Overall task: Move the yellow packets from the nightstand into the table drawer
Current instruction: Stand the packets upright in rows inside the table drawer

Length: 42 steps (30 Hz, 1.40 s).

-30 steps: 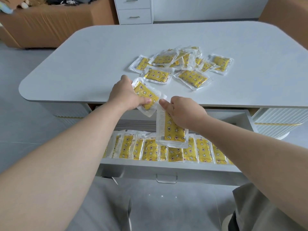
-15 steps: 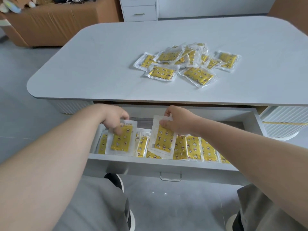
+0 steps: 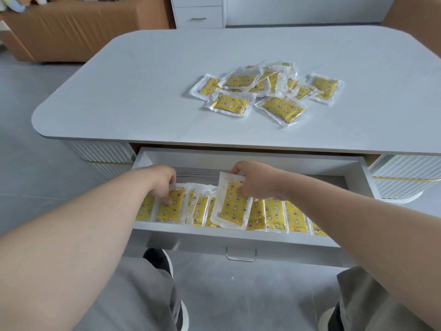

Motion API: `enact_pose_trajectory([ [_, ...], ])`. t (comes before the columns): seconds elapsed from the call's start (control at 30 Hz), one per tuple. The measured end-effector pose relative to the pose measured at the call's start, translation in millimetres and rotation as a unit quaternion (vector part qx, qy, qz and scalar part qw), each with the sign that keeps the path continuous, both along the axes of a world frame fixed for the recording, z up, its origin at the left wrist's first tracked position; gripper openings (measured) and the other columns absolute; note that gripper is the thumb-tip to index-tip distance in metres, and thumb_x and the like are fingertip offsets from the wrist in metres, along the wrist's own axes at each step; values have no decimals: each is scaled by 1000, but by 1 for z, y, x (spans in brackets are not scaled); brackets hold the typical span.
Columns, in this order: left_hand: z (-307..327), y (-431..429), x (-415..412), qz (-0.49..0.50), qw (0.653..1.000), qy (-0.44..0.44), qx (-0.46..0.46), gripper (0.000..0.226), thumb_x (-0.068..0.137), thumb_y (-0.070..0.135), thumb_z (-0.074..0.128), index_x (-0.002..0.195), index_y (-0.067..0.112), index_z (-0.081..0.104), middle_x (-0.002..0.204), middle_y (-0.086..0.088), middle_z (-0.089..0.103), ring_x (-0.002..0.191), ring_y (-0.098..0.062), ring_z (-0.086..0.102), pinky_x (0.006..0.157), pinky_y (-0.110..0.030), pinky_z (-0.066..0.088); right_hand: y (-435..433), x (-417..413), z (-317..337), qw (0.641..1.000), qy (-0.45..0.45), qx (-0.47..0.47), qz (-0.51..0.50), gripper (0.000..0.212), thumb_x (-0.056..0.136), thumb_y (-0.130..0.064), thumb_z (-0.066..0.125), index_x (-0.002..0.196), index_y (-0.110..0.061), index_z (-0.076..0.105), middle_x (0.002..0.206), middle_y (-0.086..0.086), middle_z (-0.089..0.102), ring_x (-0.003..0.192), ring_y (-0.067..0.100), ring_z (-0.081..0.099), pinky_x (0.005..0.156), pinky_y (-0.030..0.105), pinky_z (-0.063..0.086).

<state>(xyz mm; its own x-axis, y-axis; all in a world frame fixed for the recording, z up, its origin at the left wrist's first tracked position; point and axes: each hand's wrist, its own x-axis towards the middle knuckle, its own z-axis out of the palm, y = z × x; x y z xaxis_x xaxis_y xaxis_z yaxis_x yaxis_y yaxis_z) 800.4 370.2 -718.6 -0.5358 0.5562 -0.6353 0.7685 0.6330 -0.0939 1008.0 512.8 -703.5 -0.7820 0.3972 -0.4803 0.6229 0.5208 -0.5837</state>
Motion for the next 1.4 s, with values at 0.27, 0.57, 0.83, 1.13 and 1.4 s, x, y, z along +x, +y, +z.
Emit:
enact_pose_trajectory([
  [0.27,14,5,4,-6,999,0,-35,94,74,39,87,151,17,38,151,-4,46,132,-27,50,107,-38,45,1,-4,0,1000,23,-14,-5,40,88,0,65,124,-19,62,106,1,69,89,20,68,74,34,62],
  [0.57,57,26,39,-20,966,-186,180,58,73,33,88,125,31,63,116,14,68,107,-10,64,99,-35,49,-10,-12,6,993,112,-24,8,26,86,-15,76,110,-19,68,90,2,71,65,13,61,58,26,51],
  [0.83,43,23,26,-30,980,-146,129,19,79,30,84,92,31,71,93,12,73,89,-13,69,79,-30,53,-14,-14,-3,992,114,49,-7,16,90,-29,75,93,-18,63,72,-3,73,59,6,70,55,23,51],
  [1.13,-11,15,18,-27,993,-66,92,42,82,41,81,116,22,67,119,5,65,107,-19,62,87,-31,50,3,-7,3,988,131,77,-21,13,91,-30,72,90,-19,65,78,-7,65,74,15,67,61,24,50],
  [1.4,1,32,43,-133,989,72,5,63,74,51,84,118,19,52,114,2,60,101,-22,59,79,-34,48,9,-6,5,988,131,87,-2,12,90,-29,74,92,-19,66,82,-9,64,74,11,64,63,22,49],
])
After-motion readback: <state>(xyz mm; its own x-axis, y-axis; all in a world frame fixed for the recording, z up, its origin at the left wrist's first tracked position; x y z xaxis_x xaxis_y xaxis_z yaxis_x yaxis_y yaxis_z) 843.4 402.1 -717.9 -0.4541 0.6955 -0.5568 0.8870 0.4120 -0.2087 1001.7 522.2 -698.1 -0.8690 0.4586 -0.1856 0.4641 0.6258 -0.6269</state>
